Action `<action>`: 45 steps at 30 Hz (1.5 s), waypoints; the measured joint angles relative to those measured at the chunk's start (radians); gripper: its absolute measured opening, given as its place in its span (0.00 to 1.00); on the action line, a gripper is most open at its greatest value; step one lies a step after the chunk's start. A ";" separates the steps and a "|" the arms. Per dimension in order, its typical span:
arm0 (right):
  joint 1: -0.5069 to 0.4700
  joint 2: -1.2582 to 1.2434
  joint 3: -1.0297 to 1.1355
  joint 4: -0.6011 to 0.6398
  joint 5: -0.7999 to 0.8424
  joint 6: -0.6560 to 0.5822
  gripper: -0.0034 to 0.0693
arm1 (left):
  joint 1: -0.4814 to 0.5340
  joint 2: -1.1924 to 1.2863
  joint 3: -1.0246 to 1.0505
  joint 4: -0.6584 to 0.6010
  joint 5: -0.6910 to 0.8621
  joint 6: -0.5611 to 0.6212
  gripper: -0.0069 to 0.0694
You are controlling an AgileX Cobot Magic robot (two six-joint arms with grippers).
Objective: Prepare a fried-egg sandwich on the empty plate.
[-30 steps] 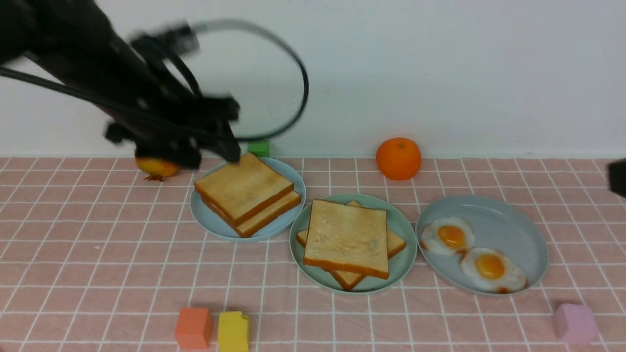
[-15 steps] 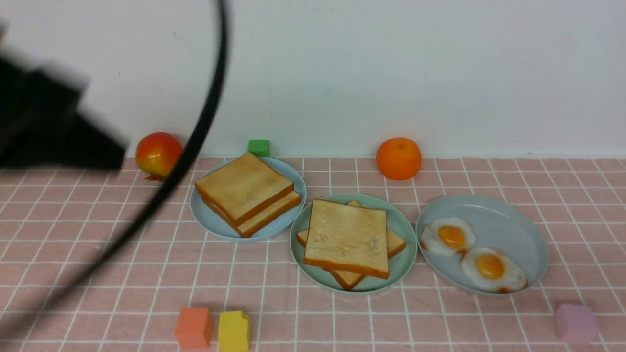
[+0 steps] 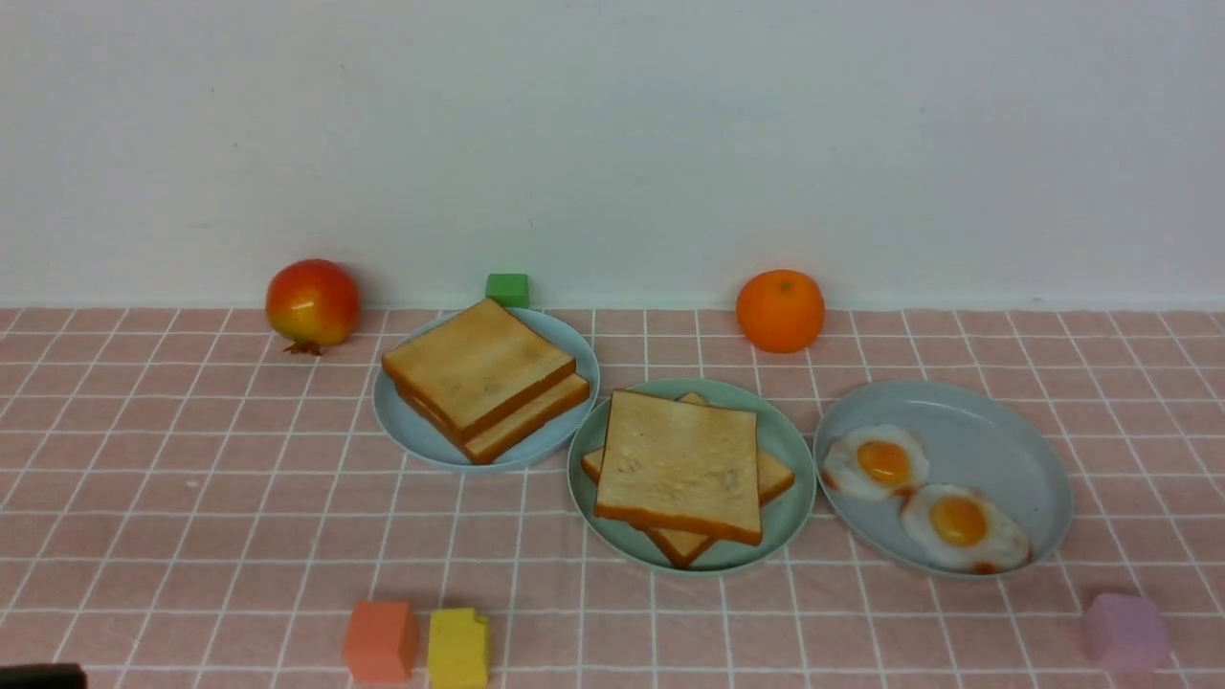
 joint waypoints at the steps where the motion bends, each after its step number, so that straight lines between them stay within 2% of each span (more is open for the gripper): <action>1: 0.000 0.000 0.000 0.000 0.000 0.000 0.04 | 0.000 0.000 0.000 -0.002 0.000 0.000 0.11; 11: 0.000 0.000 0.000 -0.001 0.003 0.000 0.04 | 0.000 0.000 0.000 -0.012 -0.011 0.004 0.11; 13: 0.000 0.000 0.000 -0.001 0.003 0.000 0.04 | 0.000 0.000 0.000 0.002 -0.011 0.031 0.11; 18: 0.000 0.000 0.000 -0.003 0.003 0.000 0.04 | 0.000 0.000 0.000 0.093 -0.031 0.190 0.11; 22: 0.000 0.000 0.000 -0.003 0.003 0.000 0.04 | 0.020 -0.024 0.025 0.132 -0.088 0.229 0.11; 24: 0.000 0.000 0.000 -0.003 0.003 0.000 0.04 | 0.047 -0.063 0.064 0.203 -0.149 0.182 0.11; 31: 0.000 0.000 0.000 -0.003 0.003 0.000 0.05 | 0.070 -0.202 0.349 0.553 -0.403 -0.235 0.11; 33: 0.000 0.000 0.000 -0.003 0.003 0.000 0.05 | 0.070 -0.266 0.431 0.622 -0.456 -0.297 0.11; 37: 0.000 0.000 0.000 -0.003 0.003 0.000 0.05 | 0.089 -0.388 0.612 0.679 -0.541 -0.339 0.11; 41: 0.000 0.000 0.000 -0.003 0.005 0.000 0.05 | 0.114 -0.440 0.759 0.681 -0.565 -0.346 0.11; 43: 0.000 0.000 0.000 -0.003 0.005 0.000 0.05 | 0.128 -0.442 0.859 0.661 -0.582 -0.330 0.11; 45: 0.000 0.000 0.000 -0.005 0.004 0.000 0.06 | 0.130 -0.442 0.869 0.659 -0.622 -0.300 0.11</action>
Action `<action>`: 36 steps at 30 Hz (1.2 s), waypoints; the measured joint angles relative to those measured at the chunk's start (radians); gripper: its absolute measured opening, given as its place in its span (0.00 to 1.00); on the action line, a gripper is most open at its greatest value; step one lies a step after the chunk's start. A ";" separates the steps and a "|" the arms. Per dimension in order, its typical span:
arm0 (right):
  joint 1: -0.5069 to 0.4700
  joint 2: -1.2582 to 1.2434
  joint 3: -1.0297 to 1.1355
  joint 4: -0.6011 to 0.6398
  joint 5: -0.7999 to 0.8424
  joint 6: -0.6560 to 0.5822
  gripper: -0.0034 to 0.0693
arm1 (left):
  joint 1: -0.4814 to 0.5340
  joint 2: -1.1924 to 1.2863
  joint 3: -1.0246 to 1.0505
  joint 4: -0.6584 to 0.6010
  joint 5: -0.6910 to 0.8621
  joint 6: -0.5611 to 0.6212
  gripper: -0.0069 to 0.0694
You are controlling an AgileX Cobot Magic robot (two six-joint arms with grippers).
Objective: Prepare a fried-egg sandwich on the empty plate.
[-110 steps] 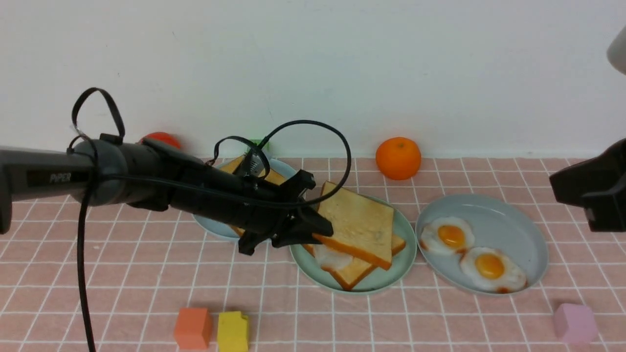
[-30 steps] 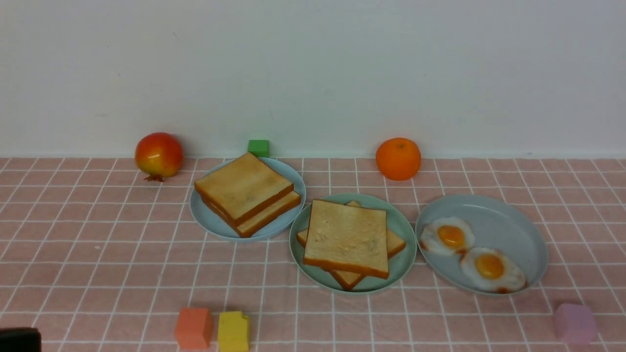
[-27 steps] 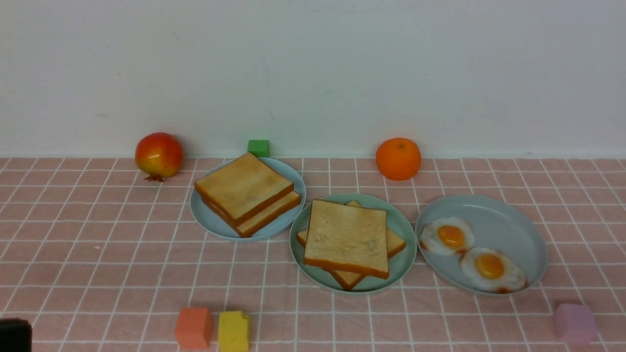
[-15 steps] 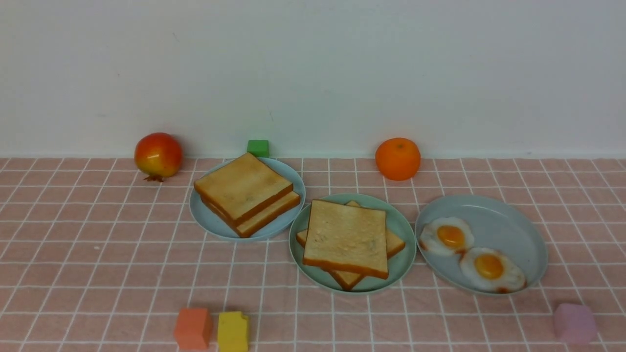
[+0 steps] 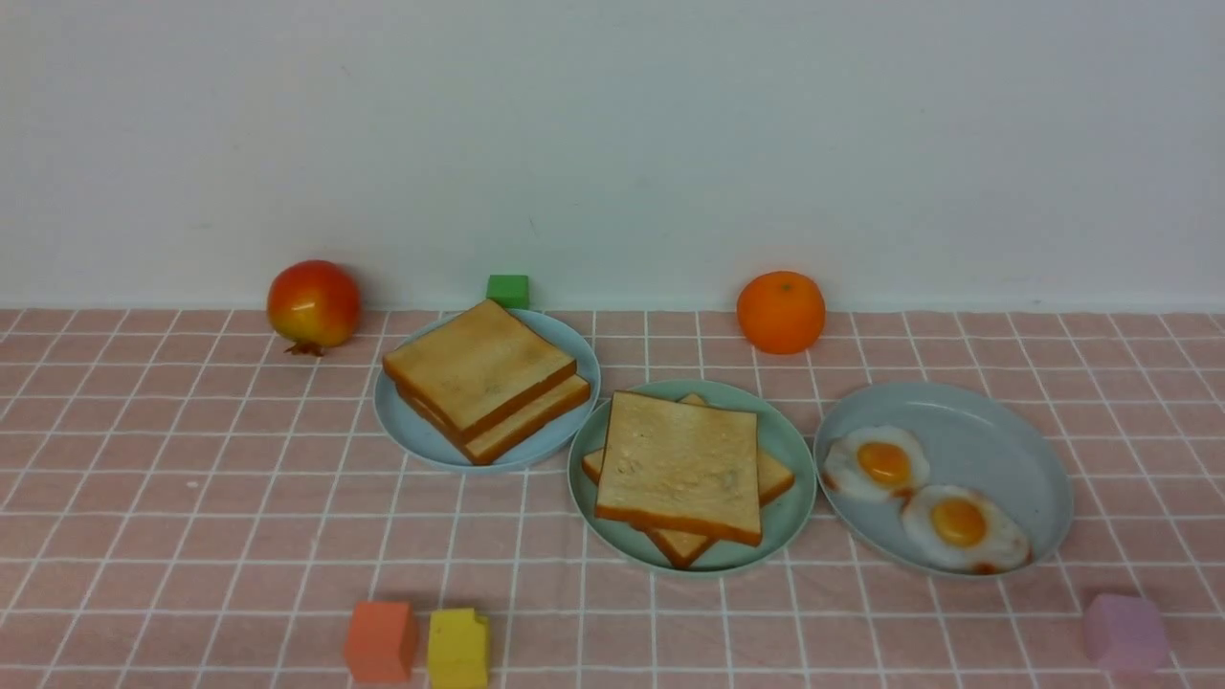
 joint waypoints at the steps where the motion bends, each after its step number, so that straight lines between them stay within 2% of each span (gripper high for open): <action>1: 0.000 0.000 0.000 0.000 -0.001 0.000 0.06 | 0.000 -0.001 0.004 -0.005 -0.018 0.062 0.11; 3: 0.000 0.000 0.000 0.000 0.000 0.000 0.06 | 0.000 -0.001 0.006 -0.008 -0.026 0.134 0.11; 7: 0.000 0.000 0.000 0.000 0.000 0.000 0.06 | 0.000 -0.001 0.006 -0.012 -0.032 0.180 0.11; 36: -0.022 0.003 0.000 0.000 -0.001 0.000 0.09 | 0.030 -0.001 0.007 -0.030 -0.039 0.190 0.11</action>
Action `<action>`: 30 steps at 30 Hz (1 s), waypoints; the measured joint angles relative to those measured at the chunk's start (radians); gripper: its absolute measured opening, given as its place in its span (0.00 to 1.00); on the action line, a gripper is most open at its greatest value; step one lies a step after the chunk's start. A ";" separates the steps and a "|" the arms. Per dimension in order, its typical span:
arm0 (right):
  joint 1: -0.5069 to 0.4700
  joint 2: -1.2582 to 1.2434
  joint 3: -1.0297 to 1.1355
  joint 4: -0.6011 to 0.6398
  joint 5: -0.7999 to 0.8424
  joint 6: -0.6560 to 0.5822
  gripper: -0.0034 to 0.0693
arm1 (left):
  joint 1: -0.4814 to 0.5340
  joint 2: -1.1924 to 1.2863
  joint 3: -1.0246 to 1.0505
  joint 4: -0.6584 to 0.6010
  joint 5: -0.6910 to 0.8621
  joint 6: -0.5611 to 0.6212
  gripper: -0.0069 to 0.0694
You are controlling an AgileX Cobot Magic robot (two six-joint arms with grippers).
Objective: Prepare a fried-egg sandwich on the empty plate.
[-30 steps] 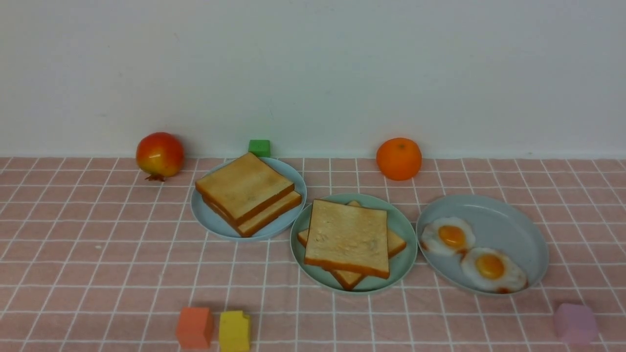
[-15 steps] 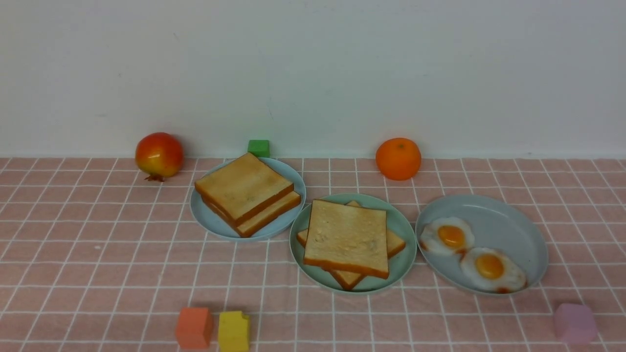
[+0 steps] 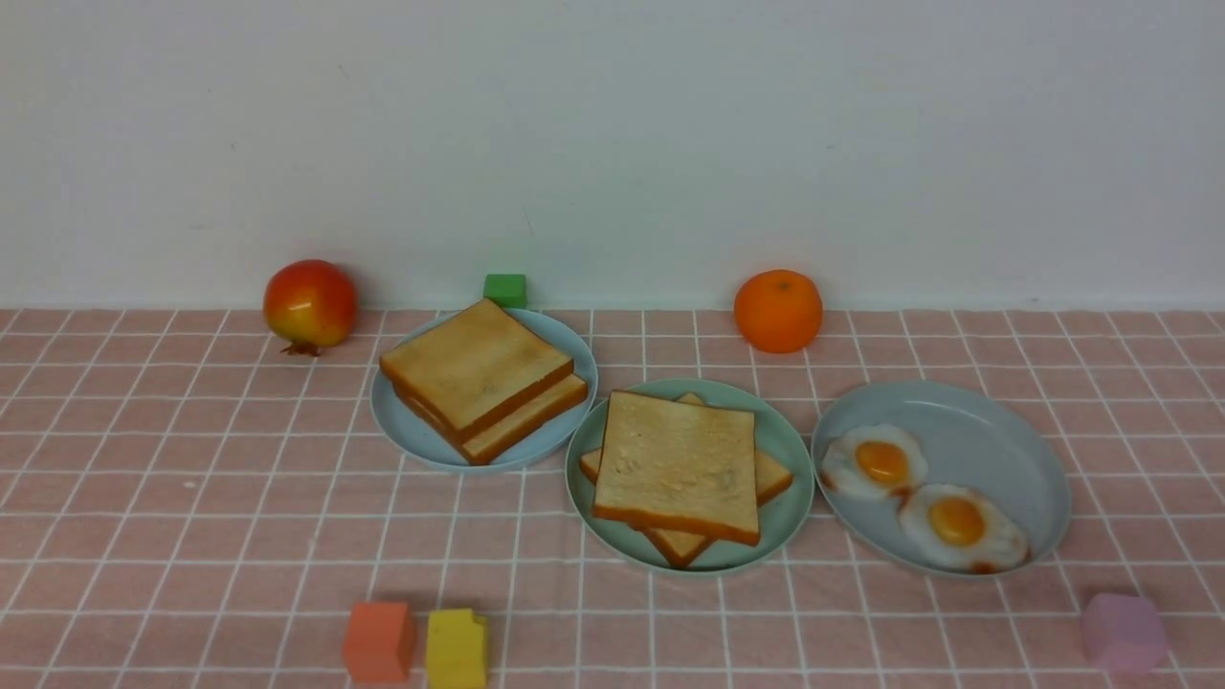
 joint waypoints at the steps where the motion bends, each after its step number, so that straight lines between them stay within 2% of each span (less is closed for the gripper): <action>1: -0.017 0.000 0.000 0.000 0.001 0.000 0.09 | 0.000 0.000 0.000 0.000 0.000 0.000 0.11; 6: -0.100 0.012 0.000 -0.010 0.000 -0.012 0.10 | 0.000 0.000 0.000 -0.001 0.000 0.000 0.11; 9: -0.190 0.049 0.001 0.117 0.000 -0.176 0.10 | 0.000 0.000 0.000 -0.001 0.000 0.000 0.11; 11: -0.254 0.060 0.015 0.253 -0.011 -0.355 0.11 | 0.000 0.000 0.000 -0.001 0.000 0.000 0.11; 12: -0.260 0.060 0.018 0.253 -0.011 -0.372 0.11 | 0.000 0.000 0.000 -0.001 0.000 0.000 0.11; 13: -0.311 0.052 0.033 0.347 -0.012 -0.500 0.11 | 0.000 0.000 0.000 -0.001 0.000 0.000 0.11; 15: -0.365 0.025 0.058 0.425 -0.012 -0.617 0.11 | 0.000 0.000 0.000 -0.001 0.000 0.000 0.11; 18: -0.431 -0.030 0.113 0.458 -0.017 -0.718 0.12 | 0.000 0.000 0.000 -0.001 -0.001 0.000 0.11; 22: -0.438 -0.060 0.207 0.445 -0.008 -0.713 0.13 | 0.000 0.000 0.000 -0.001 -0.001 0.000 0.11; 27: -0.401 -0.061 0.325 0.318 -0.009 -0.546 0.14 | 0.000 0.000 0.000 -0.001 -0.002 0.000 0.12; 30: -0.401 -0.061 0.329 0.296 -0.022 -0.488 0.15 | 0.000 0.000 0.000 -0.002 -0.002 0.000 0.12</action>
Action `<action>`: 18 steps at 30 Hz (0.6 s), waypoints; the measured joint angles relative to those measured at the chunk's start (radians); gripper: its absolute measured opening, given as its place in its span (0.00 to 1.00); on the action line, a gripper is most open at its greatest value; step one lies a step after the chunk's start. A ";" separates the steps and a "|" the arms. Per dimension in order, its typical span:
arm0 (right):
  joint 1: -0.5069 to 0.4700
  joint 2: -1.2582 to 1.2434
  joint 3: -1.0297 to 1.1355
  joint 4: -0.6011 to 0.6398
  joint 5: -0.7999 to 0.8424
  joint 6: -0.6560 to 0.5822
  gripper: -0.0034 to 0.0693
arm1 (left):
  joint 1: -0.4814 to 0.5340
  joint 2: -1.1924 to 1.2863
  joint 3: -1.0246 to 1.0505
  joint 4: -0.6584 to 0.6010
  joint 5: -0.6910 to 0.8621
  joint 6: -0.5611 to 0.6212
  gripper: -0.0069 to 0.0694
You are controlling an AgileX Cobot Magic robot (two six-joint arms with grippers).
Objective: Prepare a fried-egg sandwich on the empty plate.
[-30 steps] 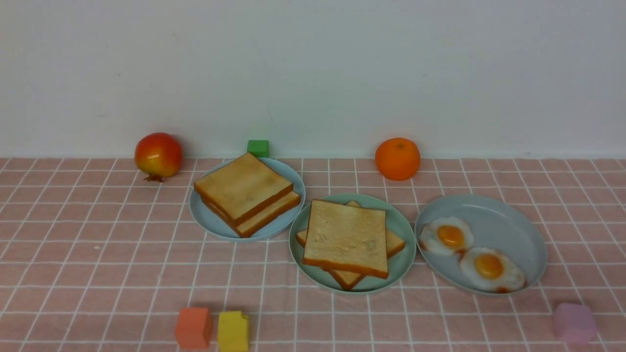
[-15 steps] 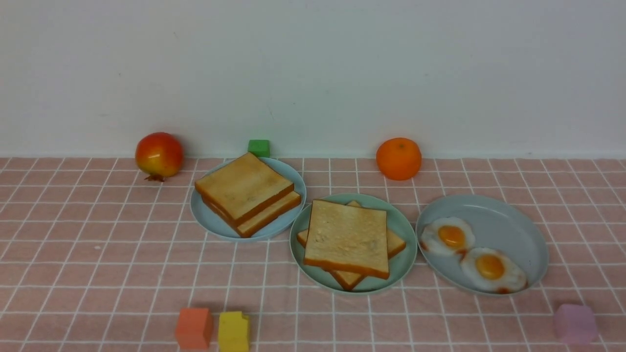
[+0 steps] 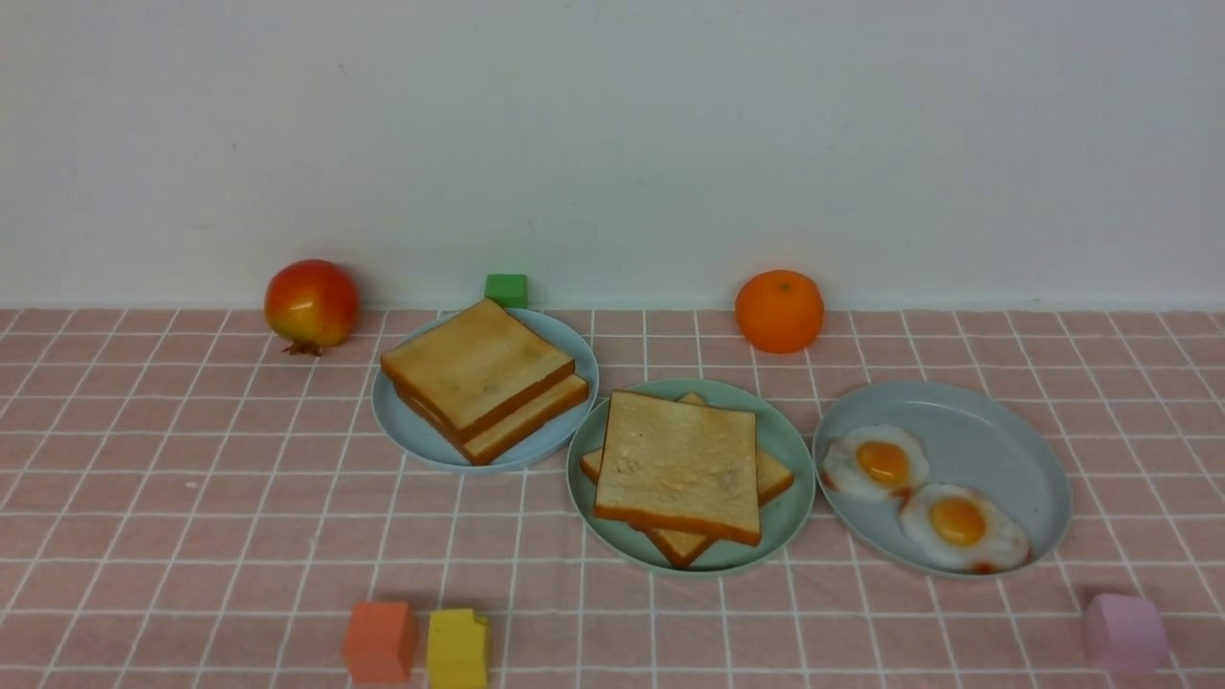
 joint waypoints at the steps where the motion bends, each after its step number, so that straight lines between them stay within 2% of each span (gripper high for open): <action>1: 0.000 0.000 0.000 -0.004 -0.001 0.013 0.15 | 0.000 0.000 0.000 0.000 0.000 0.000 0.12; 18: 0.000 0.000 0.001 -0.007 -0.005 0.036 0.18 | 0.000 0.000 0.001 -0.001 0.000 0.000 0.14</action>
